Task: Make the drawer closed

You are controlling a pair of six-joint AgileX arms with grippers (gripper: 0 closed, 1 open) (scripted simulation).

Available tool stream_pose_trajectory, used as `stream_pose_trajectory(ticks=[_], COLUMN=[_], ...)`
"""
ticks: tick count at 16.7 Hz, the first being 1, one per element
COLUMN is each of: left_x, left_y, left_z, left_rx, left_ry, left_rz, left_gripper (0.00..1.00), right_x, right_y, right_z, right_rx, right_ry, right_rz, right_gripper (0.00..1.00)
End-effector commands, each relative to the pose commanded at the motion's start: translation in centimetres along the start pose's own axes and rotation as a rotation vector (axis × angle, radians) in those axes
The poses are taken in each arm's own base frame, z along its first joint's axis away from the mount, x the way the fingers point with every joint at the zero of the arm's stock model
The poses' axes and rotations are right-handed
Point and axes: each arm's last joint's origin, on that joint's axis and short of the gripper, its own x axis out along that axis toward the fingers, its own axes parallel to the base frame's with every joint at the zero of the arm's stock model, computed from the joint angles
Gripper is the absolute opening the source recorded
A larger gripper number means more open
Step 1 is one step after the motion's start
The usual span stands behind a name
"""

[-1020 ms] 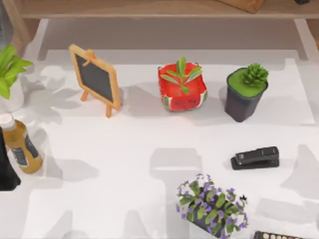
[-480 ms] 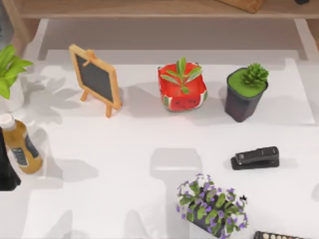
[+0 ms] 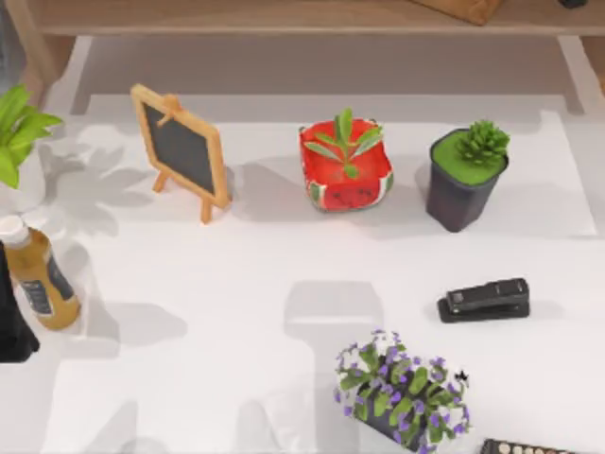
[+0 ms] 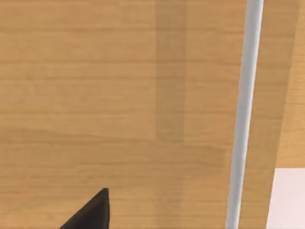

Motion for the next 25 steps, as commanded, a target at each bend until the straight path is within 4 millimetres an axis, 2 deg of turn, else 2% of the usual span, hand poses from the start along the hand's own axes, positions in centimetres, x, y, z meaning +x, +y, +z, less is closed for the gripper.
stream_pose_trajectory(ticks=[5, 10, 14, 25], left_x=[0.0, 0.0, 0.0, 0.0], left_y=[0.0, 0.0, 0.0, 0.0], left_z=[0.0, 0.0, 0.0, 0.0], left_rx=[0.000, 0.000, 0.000, 0.000], left_ry=[0.000, 0.000, 0.000, 0.000], left_rz=[0.000, 0.000, 0.000, 0.000], left_gripper=[1.00, 1.00, 1.00, 1.00], right_x=[0.1, 2.4, 2.5, 2.5], right_y=[0.0, 0.0, 0.0, 0.0], right_z=[0.1, 0.0, 0.0, 0.0], right_rx=[0.002, 0.000, 0.000, 0.000], right_ry=[-0.003, 0.000, 0.000, 0.000], right_rz=[0.001, 0.000, 0.000, 0.000], right_gripper=[1.00, 1.00, 1.00, 0.17])
